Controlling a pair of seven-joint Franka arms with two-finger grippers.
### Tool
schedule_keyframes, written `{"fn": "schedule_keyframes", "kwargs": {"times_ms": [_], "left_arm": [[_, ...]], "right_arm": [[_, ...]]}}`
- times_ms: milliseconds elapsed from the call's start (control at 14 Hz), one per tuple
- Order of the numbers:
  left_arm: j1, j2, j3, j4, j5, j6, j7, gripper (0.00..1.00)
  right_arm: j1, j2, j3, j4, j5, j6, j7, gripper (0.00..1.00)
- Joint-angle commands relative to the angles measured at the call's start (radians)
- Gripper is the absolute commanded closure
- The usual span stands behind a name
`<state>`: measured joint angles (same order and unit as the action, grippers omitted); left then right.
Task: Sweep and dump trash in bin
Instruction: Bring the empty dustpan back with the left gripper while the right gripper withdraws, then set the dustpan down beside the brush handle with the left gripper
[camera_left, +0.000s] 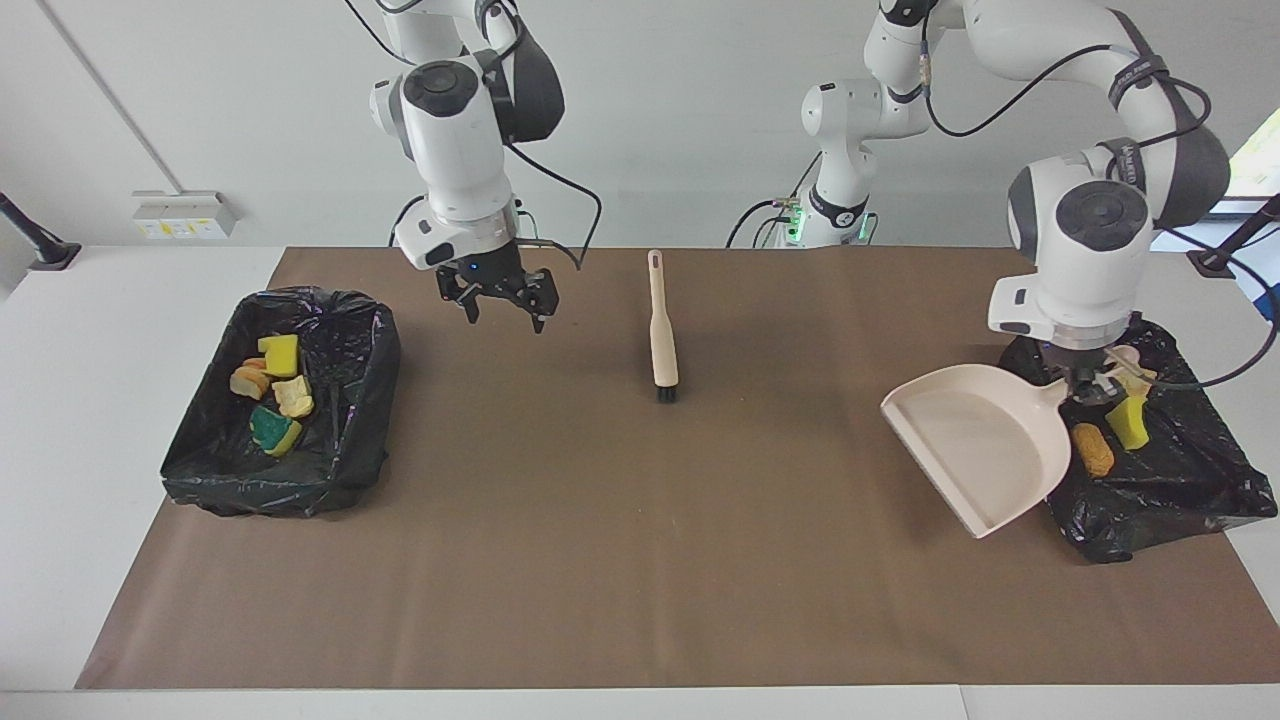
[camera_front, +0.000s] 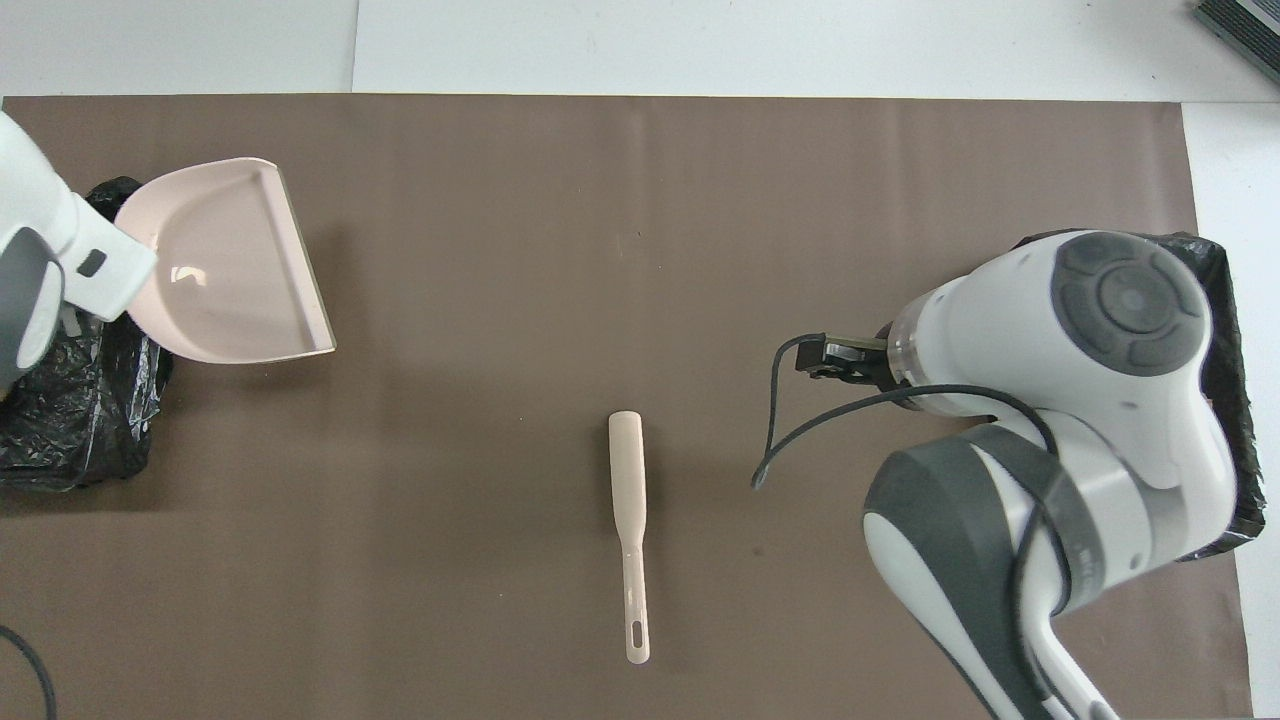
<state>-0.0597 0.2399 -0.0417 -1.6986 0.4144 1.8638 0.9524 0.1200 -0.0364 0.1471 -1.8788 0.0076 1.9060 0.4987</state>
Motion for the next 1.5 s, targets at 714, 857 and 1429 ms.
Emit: {"fn": "schedule_keyframes", "kwargs": {"times_ms": [714,857,1429], "left_arm": [[-0.348,0.252,0.017,0.316,-0.307,-0.162,-0.912,1.00],[-0.379,0.277,0.019,0.372,-0.333,-0.192,-1.004,1.00],[-0.525,0.534,0.029,0.679,-0.367,-0.290,-1.267,1.00]], "right_arm": [[-0.200,-0.048,-0.046,0.187,-0.018,-0.151,-0.136,0.00],[-0.203,-0.045,-0.069,0.217,-0.058,-0.195,-0.285,0.00],[-0.200,-0.045,-0.103,0.231,-0.091,-0.257,-0.565,0.00]]}}
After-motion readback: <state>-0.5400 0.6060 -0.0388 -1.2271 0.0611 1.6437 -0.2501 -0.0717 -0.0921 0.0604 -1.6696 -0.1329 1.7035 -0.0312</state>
